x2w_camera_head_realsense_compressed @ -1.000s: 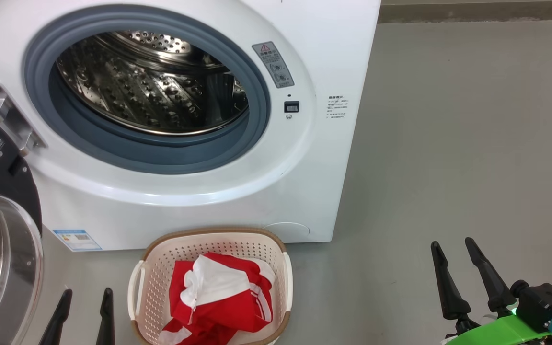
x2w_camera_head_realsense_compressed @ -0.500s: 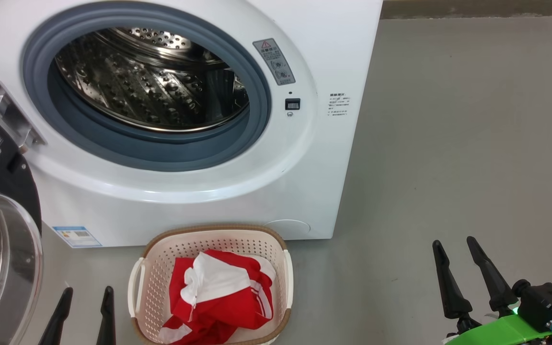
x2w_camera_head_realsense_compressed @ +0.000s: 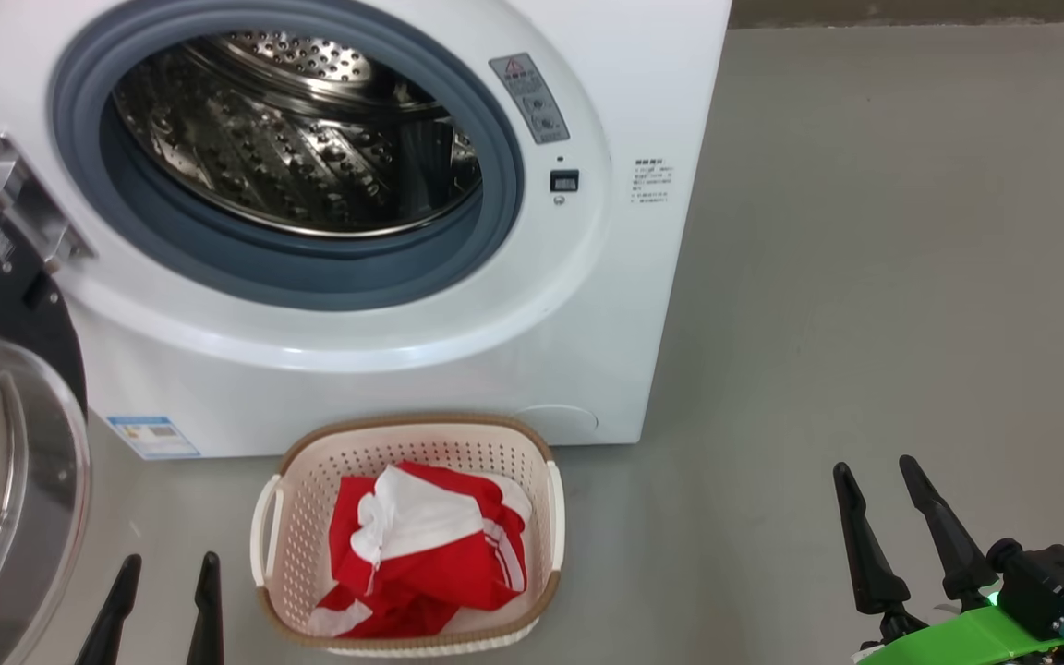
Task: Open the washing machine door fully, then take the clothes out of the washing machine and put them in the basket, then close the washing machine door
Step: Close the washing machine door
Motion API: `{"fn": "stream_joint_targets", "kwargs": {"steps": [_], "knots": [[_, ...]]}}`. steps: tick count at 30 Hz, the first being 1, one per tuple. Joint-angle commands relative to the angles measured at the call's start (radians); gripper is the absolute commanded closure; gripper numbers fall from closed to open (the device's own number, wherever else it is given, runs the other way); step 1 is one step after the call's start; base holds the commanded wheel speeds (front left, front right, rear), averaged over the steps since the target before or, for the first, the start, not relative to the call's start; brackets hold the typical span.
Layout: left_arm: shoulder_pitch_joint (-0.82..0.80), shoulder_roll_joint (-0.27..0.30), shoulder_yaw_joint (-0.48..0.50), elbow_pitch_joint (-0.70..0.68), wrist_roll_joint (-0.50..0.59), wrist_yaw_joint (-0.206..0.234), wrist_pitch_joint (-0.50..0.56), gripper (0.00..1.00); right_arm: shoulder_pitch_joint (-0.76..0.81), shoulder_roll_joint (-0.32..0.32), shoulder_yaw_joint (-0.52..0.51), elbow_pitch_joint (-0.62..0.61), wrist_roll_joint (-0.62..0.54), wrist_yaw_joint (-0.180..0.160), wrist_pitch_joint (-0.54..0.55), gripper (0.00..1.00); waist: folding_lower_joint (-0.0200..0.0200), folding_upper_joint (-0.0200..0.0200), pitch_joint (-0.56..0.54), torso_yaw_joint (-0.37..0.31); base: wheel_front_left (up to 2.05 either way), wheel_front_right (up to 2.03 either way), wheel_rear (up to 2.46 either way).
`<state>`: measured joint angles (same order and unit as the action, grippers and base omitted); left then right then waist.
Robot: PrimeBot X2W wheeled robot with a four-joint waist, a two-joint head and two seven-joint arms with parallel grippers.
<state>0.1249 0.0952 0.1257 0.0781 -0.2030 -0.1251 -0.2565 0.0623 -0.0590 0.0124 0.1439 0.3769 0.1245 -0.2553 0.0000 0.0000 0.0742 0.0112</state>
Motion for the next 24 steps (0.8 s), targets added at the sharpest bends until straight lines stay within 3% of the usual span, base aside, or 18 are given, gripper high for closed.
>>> {"fn": "stream_joint_targets", "kwargs": {"steps": [1,10,24], "knots": [[-0.030,0.011,0.032,-0.019,0.005,-0.006,-0.005,0.00,-0.024,-0.009,0.018,-0.023,0.000,0.006,-0.006,0.00,0.0000,0.0000,0.000,0.000,-1.37,1.37,0.00],[-0.031,0.015,0.026,-0.027,-0.007,-0.006,-0.005,0.00,-0.023,-0.009,0.017,-0.023,0.000,0.006,-0.006,0.00,0.0000,0.0000,-0.003,0.004,-1.07,1.07,0.00],[-0.039,0.008,0.015,-0.002,-0.023,-0.006,-0.005,0.00,-0.016,-0.019,0.027,-0.019,0.002,0.006,-0.006,0.00,0.0000,0.0000,-0.014,0.042,-0.07,0.07,0.00]]}}
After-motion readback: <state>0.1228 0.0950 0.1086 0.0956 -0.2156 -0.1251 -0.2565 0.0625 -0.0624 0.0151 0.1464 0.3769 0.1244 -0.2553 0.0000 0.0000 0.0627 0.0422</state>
